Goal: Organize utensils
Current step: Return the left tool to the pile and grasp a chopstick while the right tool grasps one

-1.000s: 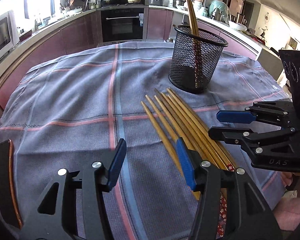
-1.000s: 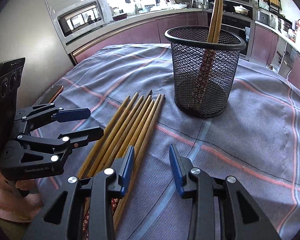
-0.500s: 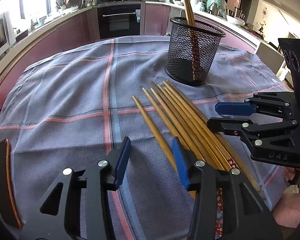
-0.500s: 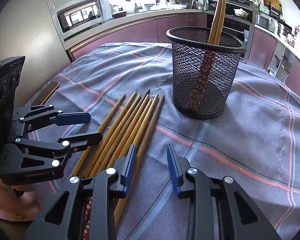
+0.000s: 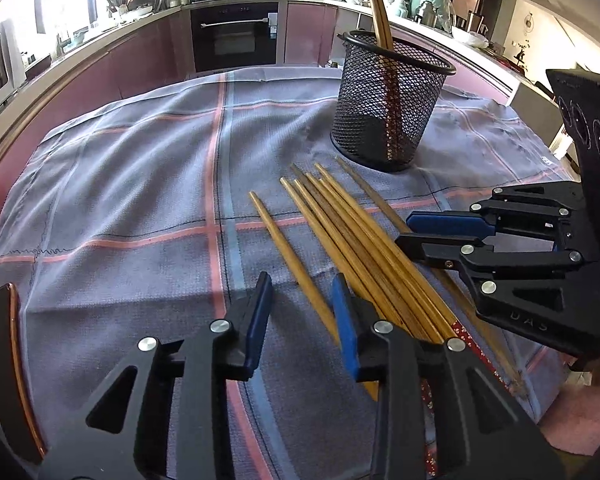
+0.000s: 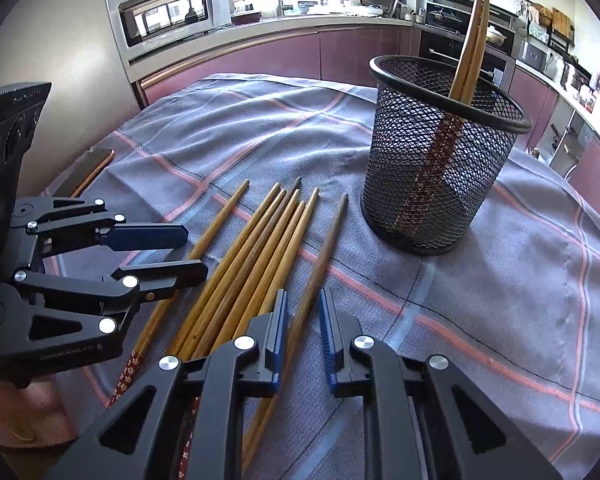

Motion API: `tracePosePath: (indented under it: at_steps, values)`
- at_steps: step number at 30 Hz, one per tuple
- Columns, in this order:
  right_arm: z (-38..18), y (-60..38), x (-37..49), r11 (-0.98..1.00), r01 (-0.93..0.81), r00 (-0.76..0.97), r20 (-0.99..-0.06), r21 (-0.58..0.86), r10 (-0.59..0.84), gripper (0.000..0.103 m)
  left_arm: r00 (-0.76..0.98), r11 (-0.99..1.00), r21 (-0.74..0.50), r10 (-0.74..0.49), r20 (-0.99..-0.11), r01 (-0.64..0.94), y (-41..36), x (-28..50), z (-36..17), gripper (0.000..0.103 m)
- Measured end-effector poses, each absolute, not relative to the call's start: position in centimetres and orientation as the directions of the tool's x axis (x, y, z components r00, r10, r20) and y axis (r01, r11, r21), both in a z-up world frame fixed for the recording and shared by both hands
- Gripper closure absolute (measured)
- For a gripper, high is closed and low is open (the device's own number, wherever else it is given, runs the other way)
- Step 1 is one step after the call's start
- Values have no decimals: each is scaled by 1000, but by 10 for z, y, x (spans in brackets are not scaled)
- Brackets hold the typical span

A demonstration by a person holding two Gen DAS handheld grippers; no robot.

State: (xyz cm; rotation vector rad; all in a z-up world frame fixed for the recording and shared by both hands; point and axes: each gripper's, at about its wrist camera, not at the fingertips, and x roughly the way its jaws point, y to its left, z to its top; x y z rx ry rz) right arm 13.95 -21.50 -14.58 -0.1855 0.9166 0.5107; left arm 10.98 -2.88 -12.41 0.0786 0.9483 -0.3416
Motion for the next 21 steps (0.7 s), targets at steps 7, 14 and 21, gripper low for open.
tracePosePath:
  at_steps: [7, 14, 21]
  values:
    - [-146, -225, 141, 870, -475, 484, -788, 130, 382, 96, 535, 955, -116, -251, -807, 274, -24, 113, -125, 89]
    - [-142, -230, 138, 872, -473, 492, -782, 130, 383, 98, 531, 957, -128, -252, -809, 259, -22, 115, -125, 90]
    - [-145, -225, 139, 876, -477, 506, -792, 73, 342, 97, 539, 959, -103, -236, -809, 265, -26, 113, -127, 87]
